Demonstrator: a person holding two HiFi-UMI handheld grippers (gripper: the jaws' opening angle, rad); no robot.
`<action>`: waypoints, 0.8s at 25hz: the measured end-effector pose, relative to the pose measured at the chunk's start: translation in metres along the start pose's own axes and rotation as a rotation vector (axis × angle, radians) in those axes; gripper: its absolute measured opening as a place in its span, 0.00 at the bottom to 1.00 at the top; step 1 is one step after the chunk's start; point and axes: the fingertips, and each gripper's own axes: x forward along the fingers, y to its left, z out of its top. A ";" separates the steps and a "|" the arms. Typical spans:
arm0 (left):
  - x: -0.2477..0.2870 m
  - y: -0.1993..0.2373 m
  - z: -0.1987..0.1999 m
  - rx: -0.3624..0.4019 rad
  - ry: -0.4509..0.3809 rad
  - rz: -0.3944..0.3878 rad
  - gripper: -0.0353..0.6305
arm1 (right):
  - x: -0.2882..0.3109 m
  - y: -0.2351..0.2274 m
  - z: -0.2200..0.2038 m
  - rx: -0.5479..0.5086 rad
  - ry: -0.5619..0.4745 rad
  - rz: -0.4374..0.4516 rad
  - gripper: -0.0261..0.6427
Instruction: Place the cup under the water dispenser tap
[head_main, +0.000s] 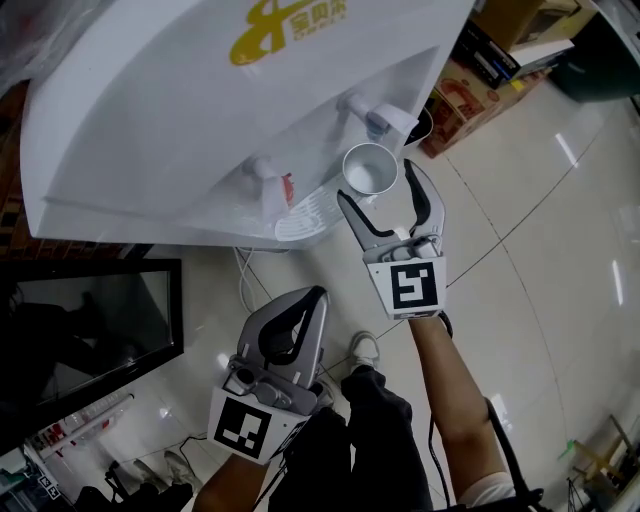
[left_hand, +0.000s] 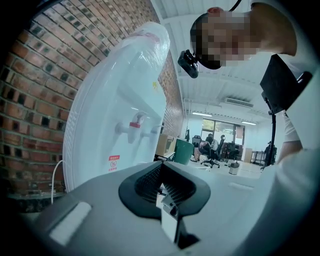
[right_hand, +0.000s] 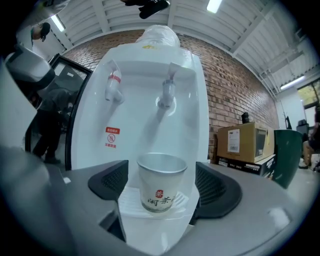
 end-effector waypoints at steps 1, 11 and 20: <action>-0.002 -0.003 0.004 -0.002 0.005 -0.004 0.04 | -0.005 0.001 0.005 -0.003 0.002 0.002 0.66; -0.037 -0.034 0.069 0.002 0.006 -0.023 0.04 | -0.065 0.025 0.088 0.022 0.071 0.018 0.65; -0.086 -0.045 0.167 0.028 -0.068 -0.005 0.04 | -0.121 0.076 0.233 0.009 -0.005 0.064 0.47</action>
